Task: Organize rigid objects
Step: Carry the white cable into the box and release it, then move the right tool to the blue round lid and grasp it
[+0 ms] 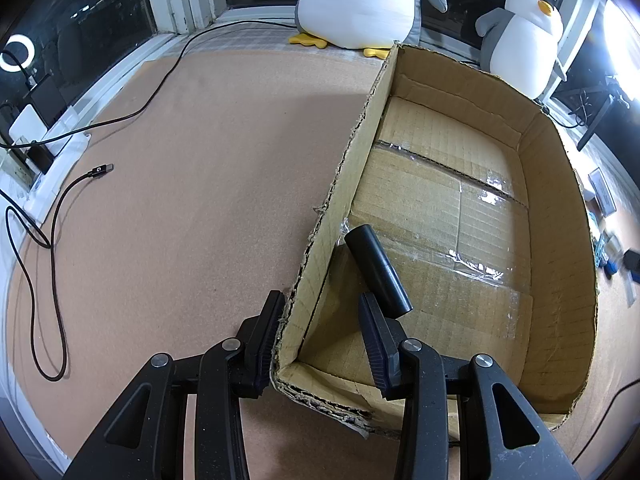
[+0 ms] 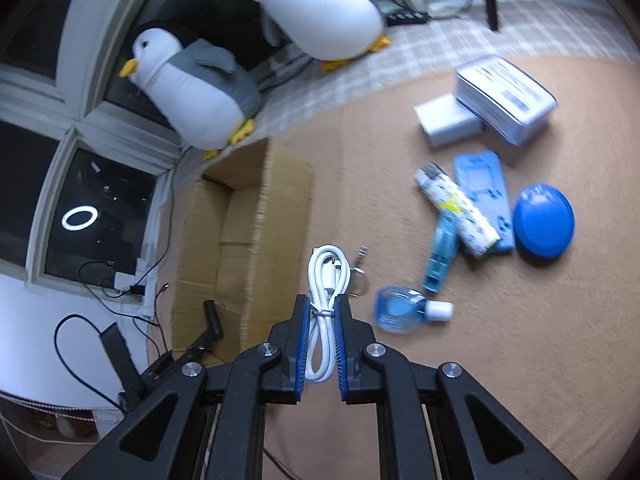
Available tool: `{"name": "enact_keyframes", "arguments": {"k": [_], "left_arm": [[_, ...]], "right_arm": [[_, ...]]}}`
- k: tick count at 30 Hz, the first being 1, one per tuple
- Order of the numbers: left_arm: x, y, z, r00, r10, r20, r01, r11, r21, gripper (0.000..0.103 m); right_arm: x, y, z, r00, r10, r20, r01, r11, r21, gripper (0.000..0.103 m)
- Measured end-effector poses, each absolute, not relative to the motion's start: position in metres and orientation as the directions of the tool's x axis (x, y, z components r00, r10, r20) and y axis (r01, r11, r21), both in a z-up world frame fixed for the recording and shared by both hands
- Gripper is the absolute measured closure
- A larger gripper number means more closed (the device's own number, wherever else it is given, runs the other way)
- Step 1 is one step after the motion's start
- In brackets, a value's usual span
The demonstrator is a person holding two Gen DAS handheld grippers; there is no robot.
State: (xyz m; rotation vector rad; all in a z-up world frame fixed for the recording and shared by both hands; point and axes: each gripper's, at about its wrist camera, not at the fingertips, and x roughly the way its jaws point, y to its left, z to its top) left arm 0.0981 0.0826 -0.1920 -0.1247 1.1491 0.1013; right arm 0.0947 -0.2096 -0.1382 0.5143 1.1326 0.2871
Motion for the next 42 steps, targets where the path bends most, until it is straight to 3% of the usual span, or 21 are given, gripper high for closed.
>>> {"name": "enact_keyframes", "arguments": {"k": [9, 26, 27, 30, 31, 42], "left_arm": [[0.098, 0.083, -0.192, 0.406, 0.016, -0.914, -0.144, 0.989, -0.047, 0.061], [0.098, 0.083, -0.192, 0.406, 0.015, -0.914, -0.145, 0.988, -0.048, 0.061], [0.098, 0.083, -0.192, 0.406, 0.015, -0.914, -0.145, 0.988, -0.048, 0.061], [0.098, 0.083, -0.192, 0.406, 0.016, -0.914, -0.144, 0.988, -0.047, 0.061], [0.098, 0.083, -0.192, 0.406, 0.016, -0.914, -0.144, 0.988, -0.047, 0.061], [0.100, 0.083, -0.192, 0.407, 0.022, -0.913, -0.144, 0.989, -0.040, 0.061]], "right_arm": [[0.107, -0.133, -0.109, 0.412, 0.464, -0.784, -0.151, 0.884, 0.443, 0.092], [0.100, -0.046, -0.134, 0.408, 0.359, -0.839, -0.333, 0.915, 0.229, 0.089], [0.099, -0.043, -0.134, 0.411, 0.358, -0.838, -0.343, 0.913, 0.222, 0.086], [0.094, -0.041, -0.130, 0.430, 0.372, -0.823, -0.366, 0.905, 0.217, 0.054], [0.092, -0.040, -0.128, 0.446, 0.370, -0.815, -0.370, 0.905, 0.209, 0.048], [0.077, -0.073, -0.115, 0.524, 0.346, -0.778, -0.322, 0.926, 0.195, 0.047]]}}
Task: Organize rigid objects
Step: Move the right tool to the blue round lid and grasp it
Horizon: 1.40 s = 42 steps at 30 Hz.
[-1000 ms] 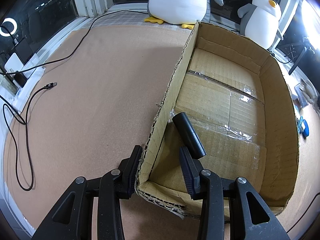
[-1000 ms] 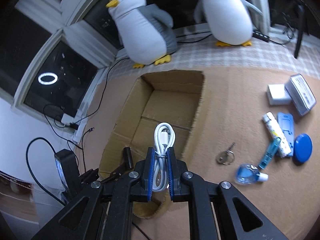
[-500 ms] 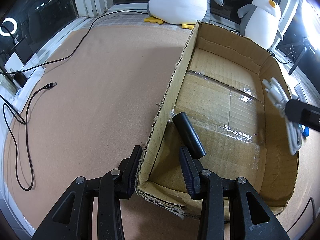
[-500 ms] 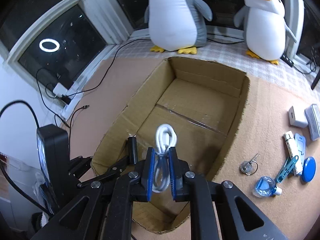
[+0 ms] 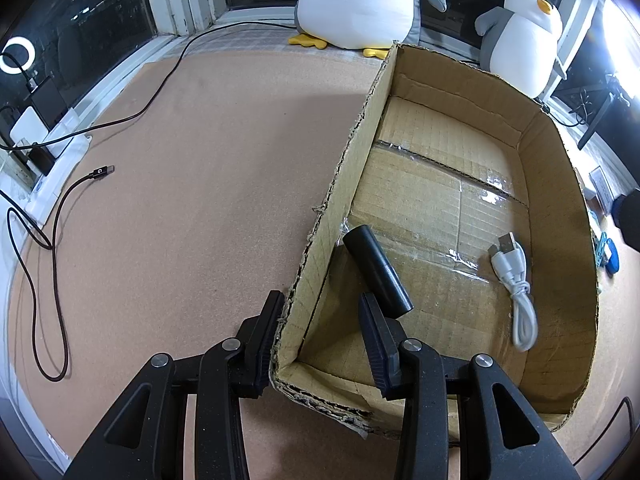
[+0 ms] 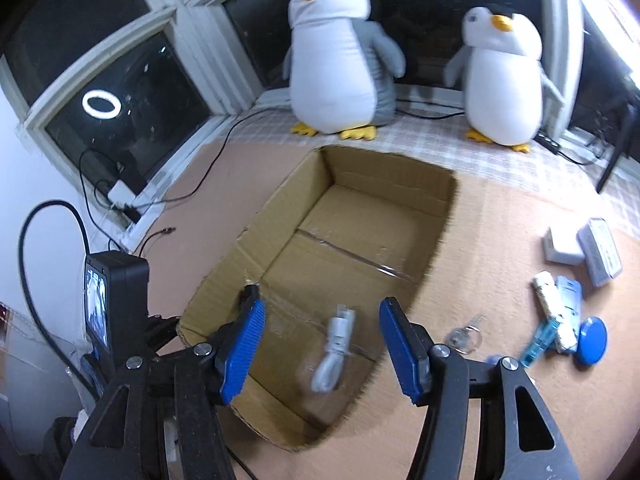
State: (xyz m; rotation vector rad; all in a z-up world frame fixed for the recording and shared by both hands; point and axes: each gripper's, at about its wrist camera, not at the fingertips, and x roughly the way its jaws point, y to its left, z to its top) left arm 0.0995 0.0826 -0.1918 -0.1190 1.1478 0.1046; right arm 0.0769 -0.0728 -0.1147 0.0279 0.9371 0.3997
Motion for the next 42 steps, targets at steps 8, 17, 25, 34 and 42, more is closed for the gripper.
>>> {"name": "enact_keyframes", "arguments": {"k": [8, 17, 25, 34, 42], "left_arm": [[0.099, 0.083, -0.192, 0.407, 0.022, -0.913, -0.144, 0.989, -0.040, 0.061], [0.099, 0.083, -0.192, 0.407, 0.023, -0.913, -0.143, 0.989, -0.039, 0.061], [0.099, 0.083, -0.192, 0.407, 0.023, -0.913, -0.143, 0.989, -0.039, 0.061], [0.099, 0.084, -0.192, 0.406, 0.023, -0.914, -0.143, 0.989, -0.038, 0.061], [0.098, 0.083, -0.193, 0.404, 0.026, -0.914, -0.141, 0.989, -0.034, 0.061]], "right_arm": [[0.059, -0.161, -0.107, 0.616, 0.292, -0.732, -0.180, 0.956, 0.230, 0.047], [0.060, -0.268, -0.123, 0.619, 0.091, -0.780, 0.086, 0.979, 0.183, 0.047], [0.075, -0.297, -0.154, 0.564, -0.021, -0.825, 0.149, 0.986, 0.077, 0.047], [0.087, -0.297, -0.178, 0.520, -0.037, -0.853, 0.120, 0.992, 0.031, 0.047], [0.103, -0.298, -0.186, 0.507, -0.048, -0.860, 0.113, 0.993, 0.012, 0.049]]}}
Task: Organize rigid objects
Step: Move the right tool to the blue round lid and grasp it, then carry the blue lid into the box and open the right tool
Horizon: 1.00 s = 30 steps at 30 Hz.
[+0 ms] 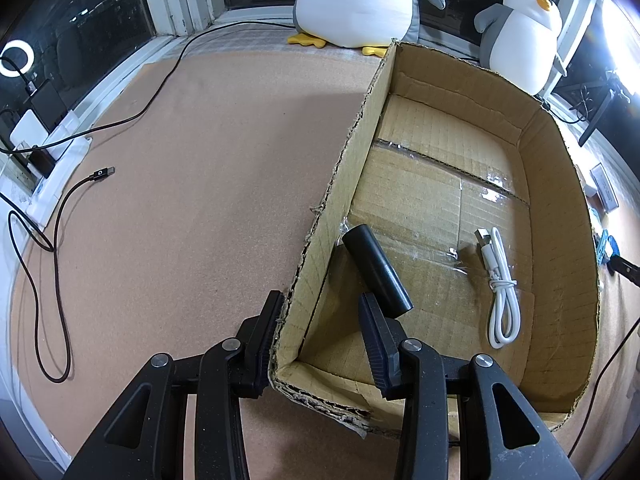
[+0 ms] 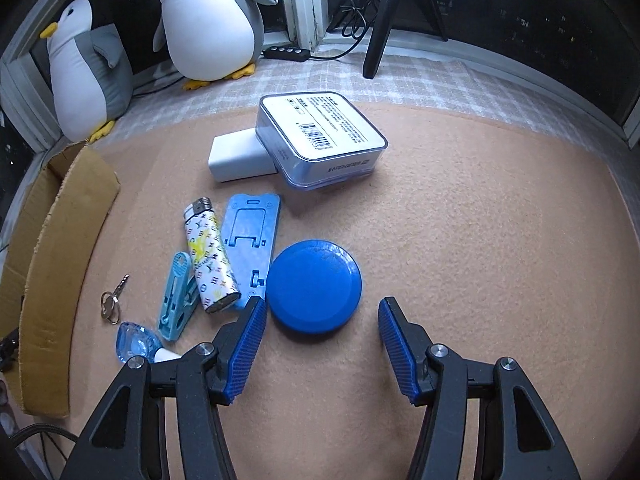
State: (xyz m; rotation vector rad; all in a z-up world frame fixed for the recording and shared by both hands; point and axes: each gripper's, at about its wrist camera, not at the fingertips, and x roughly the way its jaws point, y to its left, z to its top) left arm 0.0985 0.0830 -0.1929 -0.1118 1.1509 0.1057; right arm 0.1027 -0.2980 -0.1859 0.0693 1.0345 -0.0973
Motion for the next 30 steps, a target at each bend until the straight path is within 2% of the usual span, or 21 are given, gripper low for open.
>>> {"name": "enact_keyframes", "arguments": {"k": [7, 10, 20, 30], "left_arm": [[0.099, 0.083, -0.193, 0.404, 0.026, -0.914, -0.141, 0.989, -0.034, 0.061], [0.099, 0.083, -0.193, 0.404, 0.026, -0.915, -0.141, 0.989, -0.033, 0.061], [0.099, 0.082, -0.194, 0.404, 0.030, -0.914, -0.140, 0.990, -0.029, 0.061], [0.099, 0.080, -0.193, 0.404, 0.030, -0.914, -0.143, 0.989, -0.030, 0.061]], "right_arm": [[0.110, -0.306, -0.186, 0.508, -0.043, -0.860, 0.114, 0.993, 0.018, 0.049], [0.112, -0.310, -0.188, 0.502, -0.078, -0.861, 0.126, 0.992, -0.016, 0.057], [0.119, -0.323, -0.189, 0.498, -0.105, -0.861, 0.130, 0.990, -0.046, 0.057], [0.107, -0.323, -0.188, 0.514, -0.078, -0.854, 0.141, 0.990, -0.005, 0.058]]}}
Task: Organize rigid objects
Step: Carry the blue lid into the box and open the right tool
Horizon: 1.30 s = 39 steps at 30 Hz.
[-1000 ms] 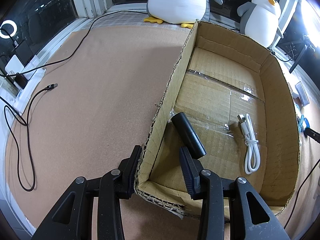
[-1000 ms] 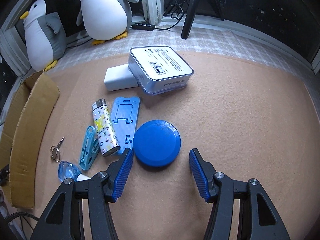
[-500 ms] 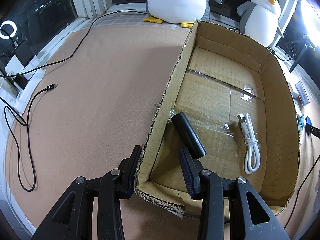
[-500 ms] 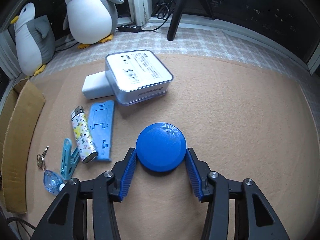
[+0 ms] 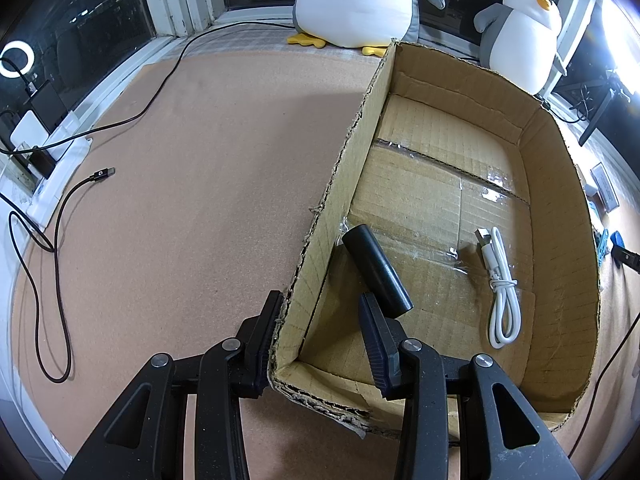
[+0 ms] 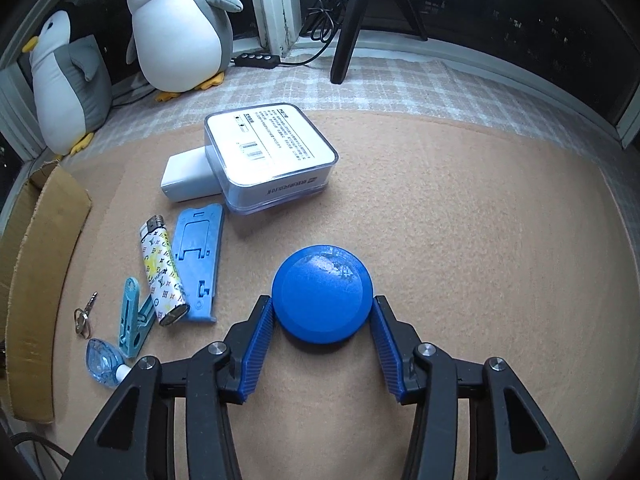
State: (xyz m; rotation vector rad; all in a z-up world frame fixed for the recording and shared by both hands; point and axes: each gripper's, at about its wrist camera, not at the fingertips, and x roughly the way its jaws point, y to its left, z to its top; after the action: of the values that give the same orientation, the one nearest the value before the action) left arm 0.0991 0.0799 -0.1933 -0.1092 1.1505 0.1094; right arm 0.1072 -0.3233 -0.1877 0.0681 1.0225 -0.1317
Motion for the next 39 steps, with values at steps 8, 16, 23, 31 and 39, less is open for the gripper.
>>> {"name": "enact_keyframes", "arguments": {"k": [8, 16, 23, 31, 39], "left_arm": [[0.099, 0.080, -0.193, 0.404, 0.030, -0.914, -0.142, 0.989, -0.030, 0.061], [0.099, 0.080, -0.193, 0.405, 0.032, -0.914, -0.142, 0.989, -0.029, 0.061], [0.099, 0.080, -0.192, 0.405, 0.032, -0.914, -0.143, 0.989, -0.028, 0.061], [0.100, 0.079, -0.191, 0.407, 0.032, -0.913, -0.143, 0.989, -0.029, 0.061], [0.101, 0.080, -0.190, 0.409, 0.032, -0.912, -0.144, 0.989, -0.030, 0.061]], "right_arm": [[0.085, -0.323, -0.181, 0.531, -0.016, -0.848, 0.154, 0.985, 0.078, 0.058], [0.075, -0.268, -0.139, 0.600, 0.089, -0.795, 0.026, 0.991, 0.130, 0.058], [0.073, -0.177, -0.116, 0.604, 0.227, -0.764, -0.190, 0.972, 0.139, 0.058], [0.067, -0.092, -0.126, 0.555, 0.295, -0.778, -0.356, 0.929, 0.098, 0.058], [0.062, -0.048, -0.145, 0.515, 0.314, -0.798, -0.430, 0.900, 0.077, 0.058]]}}
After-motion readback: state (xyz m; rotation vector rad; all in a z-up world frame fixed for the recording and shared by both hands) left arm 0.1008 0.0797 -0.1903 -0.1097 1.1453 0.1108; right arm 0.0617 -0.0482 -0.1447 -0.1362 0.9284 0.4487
